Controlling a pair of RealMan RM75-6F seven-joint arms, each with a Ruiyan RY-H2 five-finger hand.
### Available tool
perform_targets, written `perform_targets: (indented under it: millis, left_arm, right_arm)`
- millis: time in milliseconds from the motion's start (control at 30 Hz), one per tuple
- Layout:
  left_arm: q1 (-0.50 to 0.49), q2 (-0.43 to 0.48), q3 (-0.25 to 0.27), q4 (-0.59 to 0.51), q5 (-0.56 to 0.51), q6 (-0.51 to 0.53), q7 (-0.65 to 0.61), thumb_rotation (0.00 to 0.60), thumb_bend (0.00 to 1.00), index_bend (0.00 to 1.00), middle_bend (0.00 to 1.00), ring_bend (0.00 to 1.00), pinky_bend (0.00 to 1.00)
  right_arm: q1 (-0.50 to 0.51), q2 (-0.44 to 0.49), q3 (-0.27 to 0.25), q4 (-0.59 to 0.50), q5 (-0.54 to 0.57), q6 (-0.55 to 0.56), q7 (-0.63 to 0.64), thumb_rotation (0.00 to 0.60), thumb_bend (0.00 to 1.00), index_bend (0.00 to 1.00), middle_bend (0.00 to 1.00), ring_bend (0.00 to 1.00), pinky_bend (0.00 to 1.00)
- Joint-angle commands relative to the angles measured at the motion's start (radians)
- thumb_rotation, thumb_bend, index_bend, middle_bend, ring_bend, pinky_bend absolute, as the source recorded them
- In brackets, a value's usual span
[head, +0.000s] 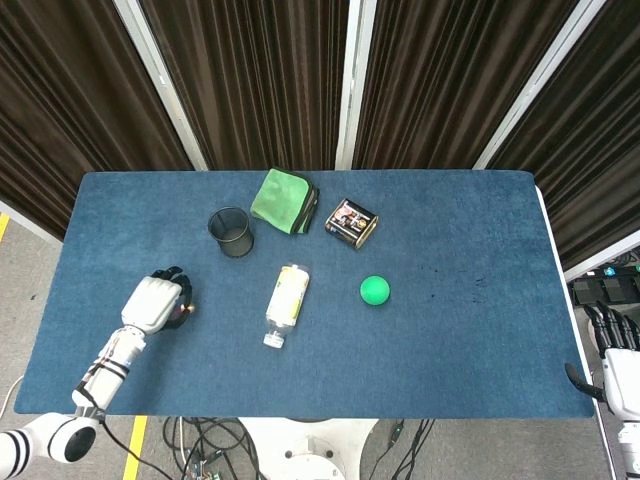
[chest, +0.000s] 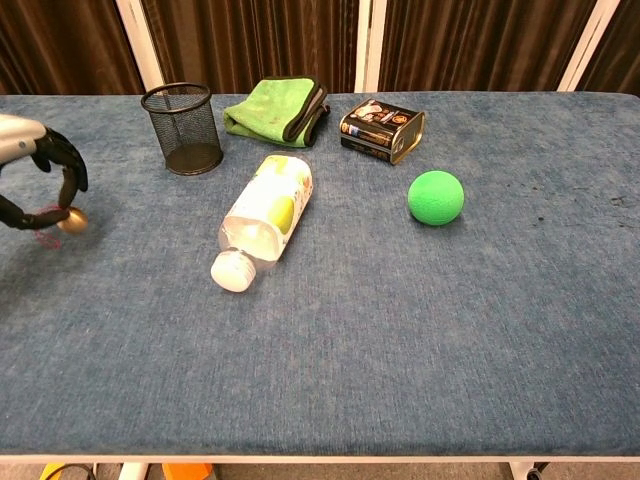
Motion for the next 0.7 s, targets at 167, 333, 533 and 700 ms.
perform_targets:
  millis: [167, 333, 533, 700]
  left_arm:
    - [-0.001, 0.191, -0.096, -0.232, -0.045, 0.062, -0.004, 0.6, 0.41, 0.61, 0.35, 0.17, 0.3]
    - [-0.003, 0.271, -0.121, -0.33, -0.051, 0.058, -0.053, 0.6, 0.41, 0.62, 0.36, 0.17, 0.3]
    - [-0.008, 0.236, -0.084, -0.332, -0.093, 0.022, -0.014, 0.6, 0.41, 0.63, 0.36, 0.17, 0.3]
    - [-0.049, 0.277, -0.061, -0.297, -0.087, -0.1, -0.054, 0.6, 0.42, 0.63, 0.36, 0.17, 0.3]
  right_arm:
    - [-0.001, 0.002, 0.002, -0.002, -0.002, 0.006, 0.002, 0.6, 0.18, 0.0, 0.0, 0.0, 0.0]
    - [0.001, -0.003, 0.0, 0.002, -0.003, 0.0, 0.005, 0.6, 0.18, 0.0, 0.0, 0.0, 0.0]
    - [0.001, -0.004, 0.001, 0.003, -0.005, 0.004, 0.006, 0.6, 0.18, 0.0, 0.0, 0.0, 0.0]
    - [0.001, -0.003, 0.002, 0.003, 0.0, 0.001, 0.008, 0.6, 0.18, 0.0, 0.0, 0.0, 0.0]
